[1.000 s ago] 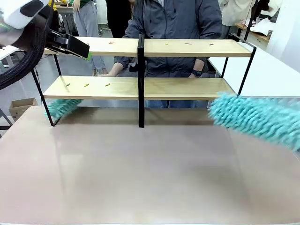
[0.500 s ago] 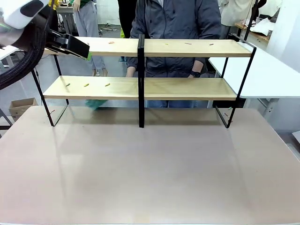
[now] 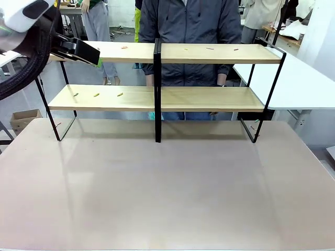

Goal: Clean the shelves.
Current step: Clean a randomly selected level of the Shelf with the Duster, then clean another randomly selected level of the Shelf with the Duster.

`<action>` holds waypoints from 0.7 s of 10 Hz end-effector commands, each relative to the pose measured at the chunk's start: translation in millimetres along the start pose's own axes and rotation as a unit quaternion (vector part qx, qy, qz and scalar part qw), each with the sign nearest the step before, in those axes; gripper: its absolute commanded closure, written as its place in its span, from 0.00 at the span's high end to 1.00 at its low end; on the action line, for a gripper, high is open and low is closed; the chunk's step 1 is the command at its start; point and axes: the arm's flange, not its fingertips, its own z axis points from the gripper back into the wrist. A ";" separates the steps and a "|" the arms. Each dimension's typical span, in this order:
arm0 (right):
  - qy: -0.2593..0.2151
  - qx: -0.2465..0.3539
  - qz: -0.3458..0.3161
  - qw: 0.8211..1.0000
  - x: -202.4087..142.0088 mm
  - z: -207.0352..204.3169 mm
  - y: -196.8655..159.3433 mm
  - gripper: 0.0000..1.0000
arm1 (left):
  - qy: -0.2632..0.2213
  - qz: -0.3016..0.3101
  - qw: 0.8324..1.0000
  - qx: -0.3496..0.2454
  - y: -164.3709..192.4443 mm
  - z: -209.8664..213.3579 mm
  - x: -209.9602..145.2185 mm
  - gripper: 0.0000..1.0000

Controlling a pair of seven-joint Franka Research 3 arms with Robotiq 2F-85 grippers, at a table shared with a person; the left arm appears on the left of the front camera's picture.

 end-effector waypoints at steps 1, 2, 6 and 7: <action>0.005 -0.005 0.014 1.000 5.2 0.1 5.7 0.12 | -0.003 0.000 1.000 0.004 1.0 0.8 0.2 1.00; 0.005 -0.005 0.014 1.000 5.2 0.1 5.7 0.12 | -0.003 0.000 1.000 0.004 1.0 0.8 0.2 1.00; 0.005 -0.005 0.014 1.000 5.2 0.1 5.7 0.12 | -0.003 0.000 1.000 0.004 1.0 0.8 0.2 1.00; 0.005 -0.005 0.014 1.000 5.2 0.1 5.7 0.12 | -0.003 0.000 1.000 0.004 1.0 0.8 0.2 1.00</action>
